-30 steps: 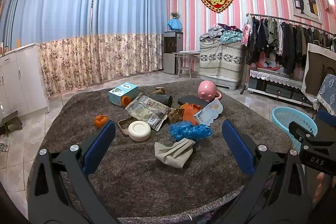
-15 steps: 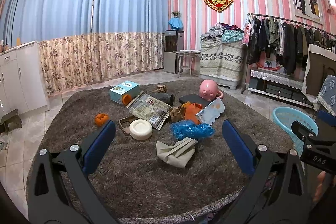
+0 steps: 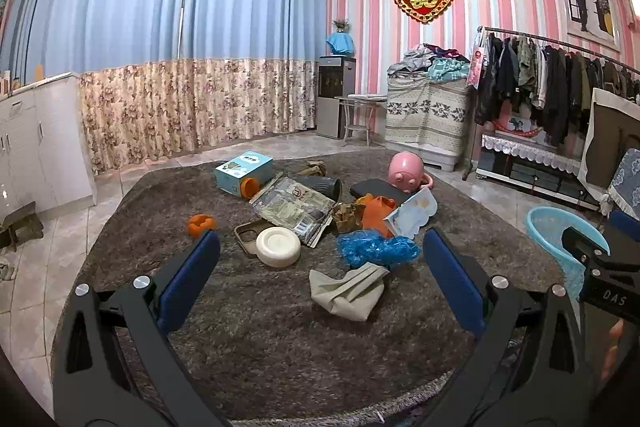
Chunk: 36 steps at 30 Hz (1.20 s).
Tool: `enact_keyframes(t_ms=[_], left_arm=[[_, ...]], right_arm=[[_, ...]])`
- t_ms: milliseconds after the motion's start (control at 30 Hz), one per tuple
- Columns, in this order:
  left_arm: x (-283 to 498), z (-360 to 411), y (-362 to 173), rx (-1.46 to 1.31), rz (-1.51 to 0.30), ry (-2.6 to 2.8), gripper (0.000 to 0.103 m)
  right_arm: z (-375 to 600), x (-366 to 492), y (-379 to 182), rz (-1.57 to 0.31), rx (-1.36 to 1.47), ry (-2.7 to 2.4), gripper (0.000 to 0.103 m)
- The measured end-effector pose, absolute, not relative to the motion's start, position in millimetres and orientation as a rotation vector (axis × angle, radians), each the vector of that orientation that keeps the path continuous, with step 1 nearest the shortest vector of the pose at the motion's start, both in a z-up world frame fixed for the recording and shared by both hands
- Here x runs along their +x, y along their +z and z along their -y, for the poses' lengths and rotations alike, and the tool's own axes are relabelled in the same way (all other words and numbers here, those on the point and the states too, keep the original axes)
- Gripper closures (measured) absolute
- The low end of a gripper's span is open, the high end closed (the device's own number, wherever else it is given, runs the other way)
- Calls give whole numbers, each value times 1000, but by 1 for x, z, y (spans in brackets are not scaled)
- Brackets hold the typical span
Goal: Collect trash
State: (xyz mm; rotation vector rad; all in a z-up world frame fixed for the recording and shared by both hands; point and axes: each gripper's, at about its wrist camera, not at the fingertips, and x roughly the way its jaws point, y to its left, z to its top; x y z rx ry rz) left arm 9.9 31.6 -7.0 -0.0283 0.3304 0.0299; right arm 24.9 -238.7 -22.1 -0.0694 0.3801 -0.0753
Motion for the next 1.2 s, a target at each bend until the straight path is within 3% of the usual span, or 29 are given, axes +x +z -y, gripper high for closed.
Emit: enact_keyframes(t_ms=[600, 1200], left_arm=[[33, -52, -21, -40, -381, 58, 5], [81, -47, -75, -77, -546, -58, 5]], right_arm=[[246, 56, -33, -414, -97, -116, 4], [252, 87, -46, -450, -76, -120, 4]])
